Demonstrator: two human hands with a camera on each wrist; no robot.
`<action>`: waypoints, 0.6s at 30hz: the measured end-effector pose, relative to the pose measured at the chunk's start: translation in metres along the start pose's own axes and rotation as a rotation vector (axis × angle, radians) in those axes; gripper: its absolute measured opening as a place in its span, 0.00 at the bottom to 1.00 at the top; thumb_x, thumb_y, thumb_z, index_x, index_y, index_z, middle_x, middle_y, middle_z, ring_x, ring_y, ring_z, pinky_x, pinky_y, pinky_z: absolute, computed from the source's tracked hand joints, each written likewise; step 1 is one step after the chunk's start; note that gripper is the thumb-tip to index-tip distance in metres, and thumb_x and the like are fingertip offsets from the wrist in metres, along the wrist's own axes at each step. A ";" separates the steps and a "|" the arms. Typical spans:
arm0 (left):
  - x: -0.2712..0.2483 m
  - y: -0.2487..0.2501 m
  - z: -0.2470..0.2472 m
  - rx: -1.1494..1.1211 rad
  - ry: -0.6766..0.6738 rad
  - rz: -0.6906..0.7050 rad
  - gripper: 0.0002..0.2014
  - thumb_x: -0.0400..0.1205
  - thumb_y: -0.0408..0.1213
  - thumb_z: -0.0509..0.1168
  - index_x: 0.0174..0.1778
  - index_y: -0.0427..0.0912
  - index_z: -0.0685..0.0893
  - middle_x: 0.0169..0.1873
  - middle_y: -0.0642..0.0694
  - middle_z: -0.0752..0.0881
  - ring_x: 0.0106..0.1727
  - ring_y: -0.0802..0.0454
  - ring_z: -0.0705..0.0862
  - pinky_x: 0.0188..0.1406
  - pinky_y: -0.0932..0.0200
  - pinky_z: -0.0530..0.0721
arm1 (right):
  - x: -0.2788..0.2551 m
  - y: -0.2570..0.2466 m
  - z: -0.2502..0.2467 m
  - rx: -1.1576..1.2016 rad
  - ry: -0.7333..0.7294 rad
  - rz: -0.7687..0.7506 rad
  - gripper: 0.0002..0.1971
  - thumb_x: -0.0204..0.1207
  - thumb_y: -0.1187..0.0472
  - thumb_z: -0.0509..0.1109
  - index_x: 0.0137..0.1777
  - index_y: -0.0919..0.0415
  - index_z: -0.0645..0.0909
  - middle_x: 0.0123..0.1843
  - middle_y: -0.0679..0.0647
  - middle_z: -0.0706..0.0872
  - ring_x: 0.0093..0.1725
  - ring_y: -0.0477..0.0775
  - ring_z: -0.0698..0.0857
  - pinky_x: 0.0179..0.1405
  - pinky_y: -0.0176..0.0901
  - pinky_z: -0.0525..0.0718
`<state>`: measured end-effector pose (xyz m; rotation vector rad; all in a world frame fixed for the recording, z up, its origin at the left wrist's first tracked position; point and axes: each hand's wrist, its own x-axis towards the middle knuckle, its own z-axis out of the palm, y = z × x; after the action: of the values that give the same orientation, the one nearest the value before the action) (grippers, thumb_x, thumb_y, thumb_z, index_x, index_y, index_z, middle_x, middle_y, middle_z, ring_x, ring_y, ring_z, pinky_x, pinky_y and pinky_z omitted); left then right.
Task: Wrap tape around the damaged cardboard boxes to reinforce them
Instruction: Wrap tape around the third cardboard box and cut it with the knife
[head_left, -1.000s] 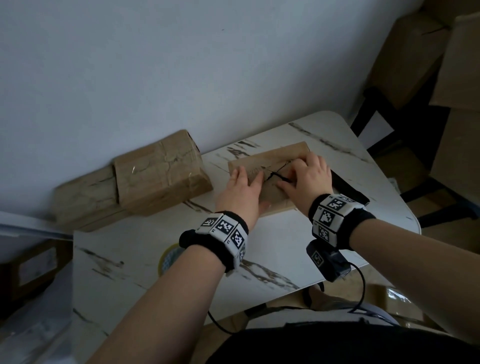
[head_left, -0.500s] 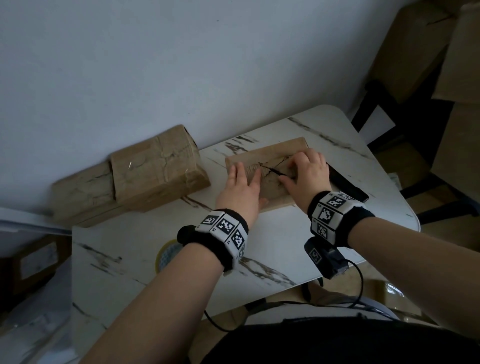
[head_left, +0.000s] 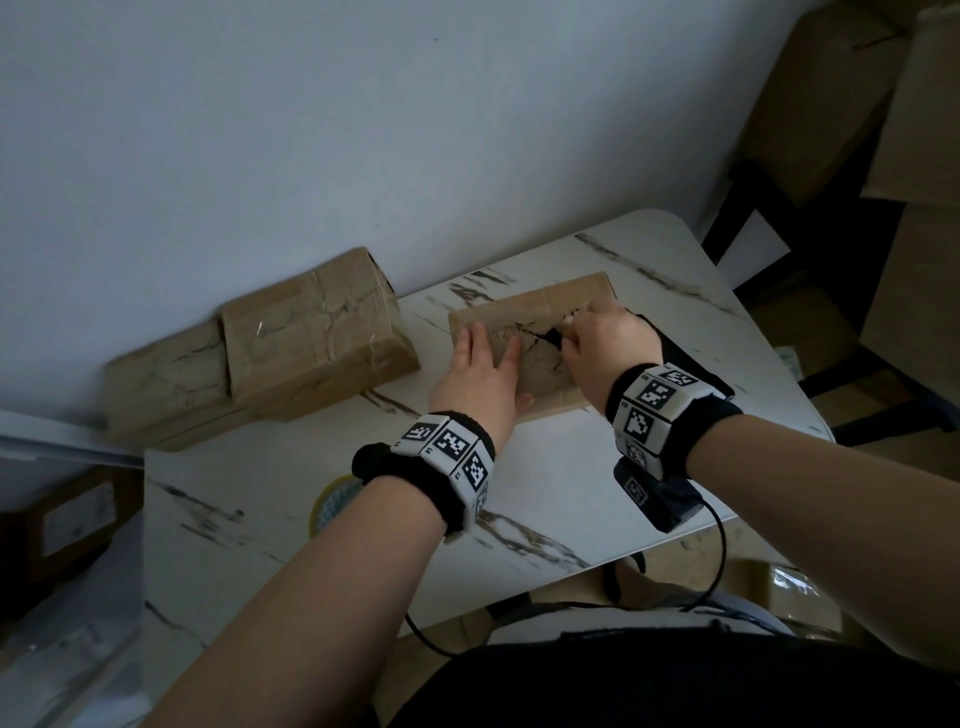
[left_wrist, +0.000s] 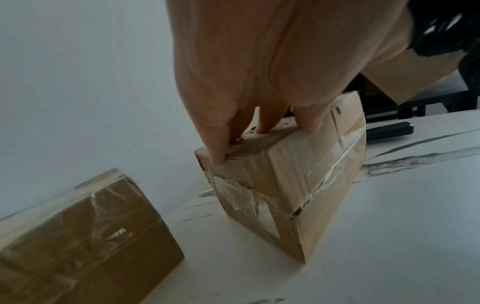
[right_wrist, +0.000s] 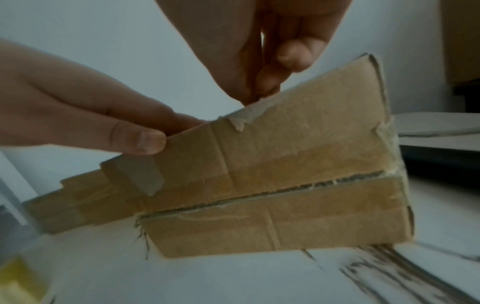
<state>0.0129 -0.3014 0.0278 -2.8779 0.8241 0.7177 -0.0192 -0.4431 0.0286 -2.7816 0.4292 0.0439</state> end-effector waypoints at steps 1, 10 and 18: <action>0.000 0.000 0.000 -0.001 -0.001 -0.001 0.33 0.87 0.50 0.52 0.84 0.47 0.44 0.82 0.32 0.39 0.83 0.37 0.40 0.81 0.44 0.56 | 0.000 -0.002 0.002 -0.019 -0.033 -0.024 0.12 0.82 0.64 0.59 0.53 0.68 0.83 0.57 0.62 0.79 0.49 0.63 0.83 0.39 0.46 0.76; -0.001 -0.001 0.000 -0.017 -0.002 -0.004 0.32 0.87 0.51 0.51 0.84 0.50 0.43 0.82 0.35 0.38 0.83 0.39 0.38 0.80 0.46 0.56 | -0.012 0.000 0.015 0.259 0.105 -0.068 0.13 0.79 0.58 0.66 0.48 0.69 0.86 0.52 0.62 0.81 0.52 0.64 0.80 0.50 0.55 0.81; -0.002 0.000 -0.001 -0.010 -0.012 -0.004 0.34 0.87 0.51 0.52 0.84 0.49 0.42 0.82 0.34 0.38 0.83 0.38 0.39 0.79 0.45 0.57 | -0.010 0.017 0.007 0.220 0.018 0.022 0.13 0.76 0.53 0.70 0.55 0.60 0.87 0.60 0.57 0.75 0.64 0.59 0.70 0.64 0.44 0.67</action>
<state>0.0123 -0.3006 0.0293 -2.8808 0.8150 0.7396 -0.0337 -0.4531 0.0176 -2.5628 0.4411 -0.0222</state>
